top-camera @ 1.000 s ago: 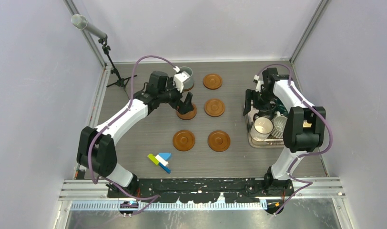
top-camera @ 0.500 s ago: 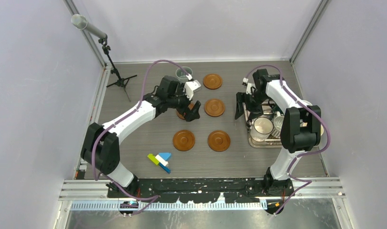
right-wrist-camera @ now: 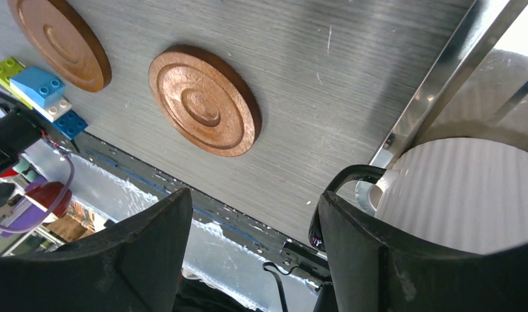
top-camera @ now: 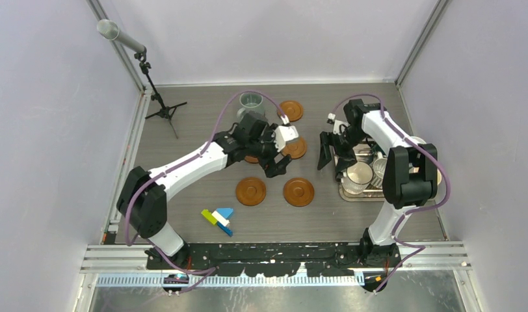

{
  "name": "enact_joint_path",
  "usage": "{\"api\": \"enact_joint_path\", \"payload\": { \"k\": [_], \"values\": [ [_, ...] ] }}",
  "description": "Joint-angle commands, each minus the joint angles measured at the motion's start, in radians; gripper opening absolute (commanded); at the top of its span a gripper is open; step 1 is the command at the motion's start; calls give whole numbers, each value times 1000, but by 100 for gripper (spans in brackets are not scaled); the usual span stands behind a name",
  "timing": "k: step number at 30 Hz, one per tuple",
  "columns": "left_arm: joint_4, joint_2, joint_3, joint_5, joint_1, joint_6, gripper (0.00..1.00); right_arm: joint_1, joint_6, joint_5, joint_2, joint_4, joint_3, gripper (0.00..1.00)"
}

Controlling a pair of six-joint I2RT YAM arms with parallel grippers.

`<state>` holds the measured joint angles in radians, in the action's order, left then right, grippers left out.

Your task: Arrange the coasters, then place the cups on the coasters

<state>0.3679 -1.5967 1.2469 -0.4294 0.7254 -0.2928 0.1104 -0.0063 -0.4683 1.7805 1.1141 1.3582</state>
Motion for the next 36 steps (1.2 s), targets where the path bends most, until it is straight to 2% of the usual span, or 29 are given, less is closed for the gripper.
{"api": "enact_joint_path", "payload": {
  "k": [1,7,12,17,24,30,36],
  "values": [
    [59,-13,67,55,81,-83,88,-16,-31,-22,-92,56,42,76],
    [143,-91,173,136,204,-118,86,-164,5,-71,-154,12,172,78],
    [234,-254,357,164,266,-171,84,-292,95,-196,-170,-69,220,80],
    [403,-485,690,179,312,-189,78,-420,158,-343,-204,-165,170,82],
    [437,-703,958,206,330,-202,75,-508,246,-386,-290,-345,39,83],
    [413,-788,1042,166,350,-224,71,-542,249,-391,-306,-356,34,83],
    [384,-849,1092,159,376,-239,64,-579,255,-430,-291,-356,32,84]
  ]
}}
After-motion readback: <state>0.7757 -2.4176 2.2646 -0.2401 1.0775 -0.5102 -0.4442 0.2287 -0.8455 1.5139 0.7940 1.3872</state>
